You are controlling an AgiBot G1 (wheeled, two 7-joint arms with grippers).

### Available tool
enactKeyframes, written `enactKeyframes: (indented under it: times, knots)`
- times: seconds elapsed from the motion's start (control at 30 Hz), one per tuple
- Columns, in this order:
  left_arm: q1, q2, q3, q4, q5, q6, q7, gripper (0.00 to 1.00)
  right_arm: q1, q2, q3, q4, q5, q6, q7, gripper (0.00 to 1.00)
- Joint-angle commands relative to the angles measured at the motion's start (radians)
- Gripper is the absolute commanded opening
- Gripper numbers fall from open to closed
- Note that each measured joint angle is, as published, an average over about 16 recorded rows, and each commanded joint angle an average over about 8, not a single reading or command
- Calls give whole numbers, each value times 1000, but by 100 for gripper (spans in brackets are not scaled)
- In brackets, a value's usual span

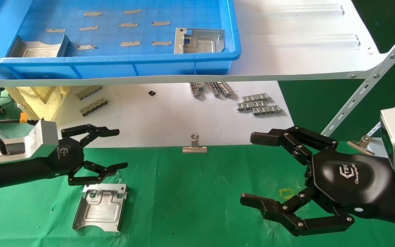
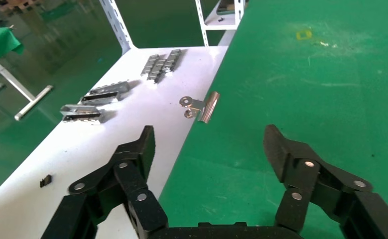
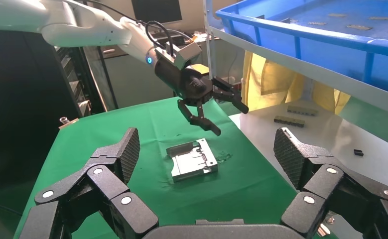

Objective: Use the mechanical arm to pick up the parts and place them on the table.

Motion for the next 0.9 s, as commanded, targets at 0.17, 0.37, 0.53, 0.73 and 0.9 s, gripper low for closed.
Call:
enactKeyframes:
  times: [0.17,0.37,0.53,0.73,0.9]
  knots:
    - [0,-2,-3,-17,10,-2,-3,100,0,0,0,0,0,0,0,100]
    - [43,-23,-46,-112,-4,-12,-72,100,0,0,0,0,0,0,0,100]
    - [84,-44,-89,-206,-16,-21,-141,100,0,0,0,0,0,0,0,100]
    - [134,-68,-140,-319,-31,-32,-223,100,0,0,0,0,0,0,0,100]
    - [175,-89,-182,-413,-44,-41,-291,100,0,0,0,0,0,0,0,100]
